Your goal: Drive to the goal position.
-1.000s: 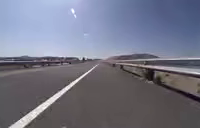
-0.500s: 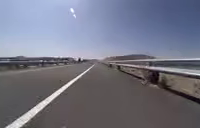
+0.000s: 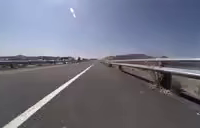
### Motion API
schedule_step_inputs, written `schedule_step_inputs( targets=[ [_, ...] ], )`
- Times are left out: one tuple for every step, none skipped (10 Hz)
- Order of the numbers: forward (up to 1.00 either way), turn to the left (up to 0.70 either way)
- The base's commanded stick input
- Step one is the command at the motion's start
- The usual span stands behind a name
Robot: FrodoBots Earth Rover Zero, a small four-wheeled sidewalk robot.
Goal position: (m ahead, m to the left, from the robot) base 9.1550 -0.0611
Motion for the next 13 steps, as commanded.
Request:
schedule_step_inputs(
  targets=[
    [1.00,0.00],
    [1.00,0.00],
    [1.00,0.00],
    [1.00,0.00],
    [1.00,0.00],
    [1.00,0.00],
    [1.00,0.00],
    [1.00,0.00],
    [1.00,0.00],
    [1.00,0.00],
    [1.00,0.00],
    [1.00,0.00],
    [1.00,0.27]
  ],
)
